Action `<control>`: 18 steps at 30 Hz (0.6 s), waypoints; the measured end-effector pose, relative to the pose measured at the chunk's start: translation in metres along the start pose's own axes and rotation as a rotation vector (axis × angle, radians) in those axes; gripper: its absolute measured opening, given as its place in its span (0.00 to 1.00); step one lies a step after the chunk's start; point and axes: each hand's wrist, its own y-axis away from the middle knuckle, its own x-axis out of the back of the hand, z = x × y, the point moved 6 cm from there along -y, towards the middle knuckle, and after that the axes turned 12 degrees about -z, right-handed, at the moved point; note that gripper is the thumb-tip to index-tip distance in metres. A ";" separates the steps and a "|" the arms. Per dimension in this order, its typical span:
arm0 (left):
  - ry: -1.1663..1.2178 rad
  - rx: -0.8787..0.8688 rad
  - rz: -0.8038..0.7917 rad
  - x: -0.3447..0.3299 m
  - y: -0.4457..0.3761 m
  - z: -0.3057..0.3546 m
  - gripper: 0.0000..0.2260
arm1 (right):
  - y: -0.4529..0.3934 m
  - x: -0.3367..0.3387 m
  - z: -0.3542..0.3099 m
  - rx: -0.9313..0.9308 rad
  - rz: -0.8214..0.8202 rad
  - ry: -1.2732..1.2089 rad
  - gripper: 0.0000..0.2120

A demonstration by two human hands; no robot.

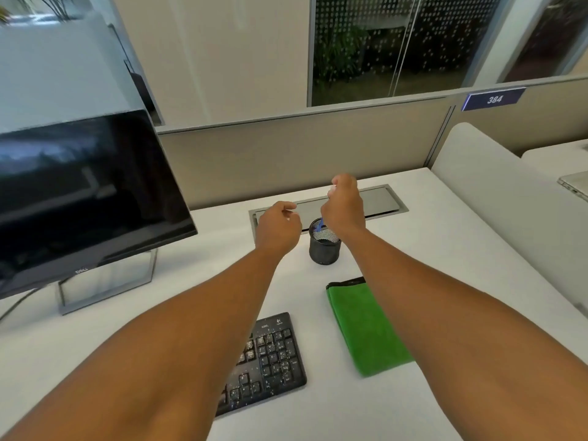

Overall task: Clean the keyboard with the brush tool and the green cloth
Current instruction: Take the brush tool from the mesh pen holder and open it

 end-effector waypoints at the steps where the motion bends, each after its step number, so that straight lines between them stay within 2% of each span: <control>1: 0.014 -0.017 0.008 0.007 0.007 0.003 0.13 | 0.004 0.000 -0.006 0.027 -0.012 -0.033 0.19; 5: 0.105 -0.007 0.023 0.032 0.029 0.001 0.13 | 0.021 -0.008 -0.030 0.083 -0.080 -0.229 0.21; 9: 0.291 0.084 0.000 0.050 0.050 -0.012 0.12 | 0.043 -0.030 -0.049 0.115 -0.259 -0.417 0.21; 13: 0.466 0.122 -0.010 0.067 0.073 -0.023 0.12 | 0.068 -0.049 -0.068 0.157 -0.423 -0.456 0.27; 18: 0.523 0.173 0.008 0.089 0.103 -0.039 0.09 | 0.093 -0.070 -0.087 0.214 -0.539 -0.397 0.28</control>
